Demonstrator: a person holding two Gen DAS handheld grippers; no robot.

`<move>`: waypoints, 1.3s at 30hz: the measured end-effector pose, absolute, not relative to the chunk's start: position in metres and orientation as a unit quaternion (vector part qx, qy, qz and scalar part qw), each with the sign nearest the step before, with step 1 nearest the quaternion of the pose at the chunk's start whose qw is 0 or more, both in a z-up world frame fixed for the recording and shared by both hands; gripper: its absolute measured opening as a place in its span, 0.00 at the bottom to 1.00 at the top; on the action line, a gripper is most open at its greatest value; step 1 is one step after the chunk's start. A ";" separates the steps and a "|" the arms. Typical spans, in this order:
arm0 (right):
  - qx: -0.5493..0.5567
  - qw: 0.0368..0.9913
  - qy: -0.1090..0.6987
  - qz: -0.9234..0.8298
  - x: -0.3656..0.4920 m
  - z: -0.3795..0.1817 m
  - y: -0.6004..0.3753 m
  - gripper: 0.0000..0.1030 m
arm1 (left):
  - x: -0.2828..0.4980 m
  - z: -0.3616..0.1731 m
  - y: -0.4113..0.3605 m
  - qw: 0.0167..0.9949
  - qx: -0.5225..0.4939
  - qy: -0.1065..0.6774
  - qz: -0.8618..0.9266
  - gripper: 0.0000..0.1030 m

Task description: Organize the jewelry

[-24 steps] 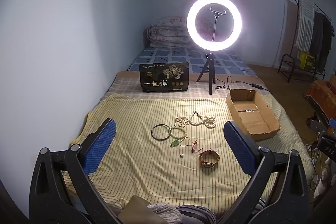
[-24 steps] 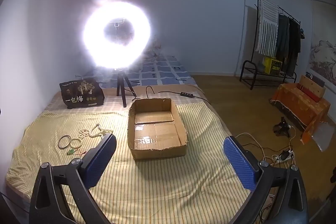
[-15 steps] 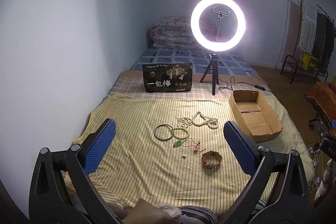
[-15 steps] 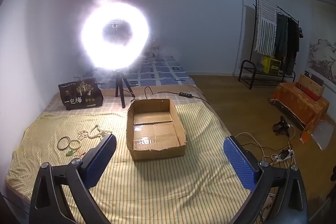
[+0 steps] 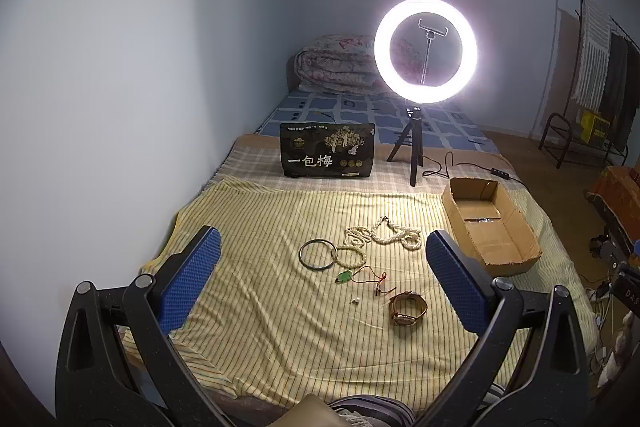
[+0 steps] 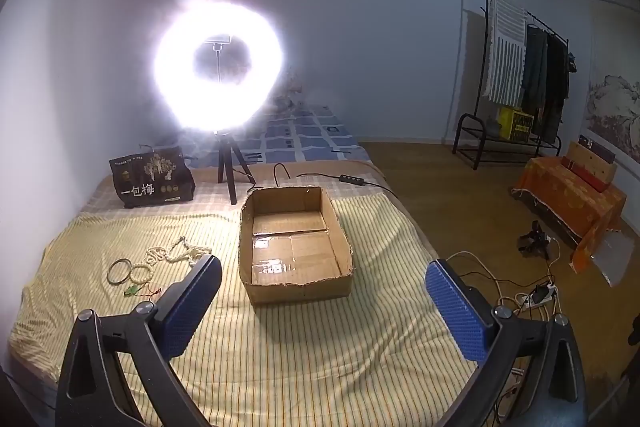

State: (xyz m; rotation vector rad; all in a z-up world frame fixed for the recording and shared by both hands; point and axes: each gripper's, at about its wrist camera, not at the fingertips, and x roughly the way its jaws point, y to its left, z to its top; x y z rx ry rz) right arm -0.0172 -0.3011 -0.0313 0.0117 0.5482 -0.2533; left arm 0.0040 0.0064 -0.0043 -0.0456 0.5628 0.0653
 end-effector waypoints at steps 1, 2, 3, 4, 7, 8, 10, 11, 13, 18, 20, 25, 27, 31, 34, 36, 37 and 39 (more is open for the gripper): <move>0.005 0.955 0.271 -0.125 -0.017 -0.031 -0.301 1.00 | 0.005 -0.005 0.006 0.960 -0.022 0.279 0.031 1.00; 0.005 0.954 0.272 -0.125 -0.017 -0.032 -0.301 1.00 | 0.002 -0.004 0.008 0.960 -0.022 0.279 0.030 1.00; 0.005 0.954 0.272 -0.124 -0.016 -0.032 -0.301 1.00 | 0.002 -0.005 0.009 0.959 -0.021 0.280 0.028 1.00; 0.004 0.954 0.273 -0.124 -0.017 -0.032 -0.301 1.00 | 0.003 -0.005 0.009 0.959 -0.021 0.280 0.028 1.00; 0.003 0.954 0.273 -0.124 -0.016 -0.032 -0.300 1.00 | 0.003 -0.005 0.009 0.959 -0.021 0.280 0.027 1.00; 0.004 0.954 0.273 -0.125 -0.017 -0.032 -0.300 1.00 | 0.003 -0.005 0.009 0.960 -0.022 0.279 0.028 1.00; 0.003 0.954 0.273 -0.125 -0.015 -0.032 -0.300 1.00 | 0.002 -0.003 0.011 0.960 -0.023 0.277 0.029 1.00; 0.004 0.954 0.273 -0.124 -0.015 -0.032 -0.300 1.00 | 0.002 -0.002 0.011 0.961 -0.024 0.275 0.031 1.00; 0.003 0.954 0.273 -0.124 -0.015 -0.032 -0.300 1.00 | 0.001 0.000 0.013 0.961 -0.024 0.272 0.033 1.00; 0.000 0.954 0.274 -0.121 -0.012 -0.032 -0.297 1.00 | 0.002 -0.003 0.010 0.963 -0.024 0.267 0.038 1.00; -0.001 0.954 0.275 -0.121 -0.011 -0.032 -0.296 1.00 | 0.001 -0.003 0.011 0.963 -0.024 0.267 0.038 1.00; -0.003 0.954 0.275 -0.121 -0.011 -0.031 -0.296 1.00 | 0.000 -0.002 0.010 0.963 -0.023 0.266 0.036 1.00; -0.003 0.954 0.274 -0.122 -0.011 -0.032 -0.296 1.00 | 0.001 -0.002 0.010 0.963 -0.024 0.267 0.039 1.00; -0.003 0.954 0.274 -0.122 -0.010 -0.033 -0.297 1.00 | 0.000 -0.002 0.009 0.963 -0.024 0.265 0.038 1.00; -0.004 0.954 0.275 -0.122 -0.011 -0.033 -0.297 1.00 | 0.000 0.003 0.010 0.964 -0.024 0.264 0.037 1.00; -0.005 0.954 0.276 -0.121 -0.011 -0.034 -0.296 1.00 | 0.000 0.003 0.010 0.964 -0.024 0.264 0.037 1.00; -0.006 0.953 0.277 -0.121 -0.011 -0.034 -0.296 1.00 | 0.000 0.004 0.010 0.964 -0.024 0.263 0.037 1.00; -0.007 0.953 0.277 -0.120 -0.012 -0.034 -0.295 1.00 | 0.000 0.006 0.010 0.964 -0.024 0.263 0.038 1.00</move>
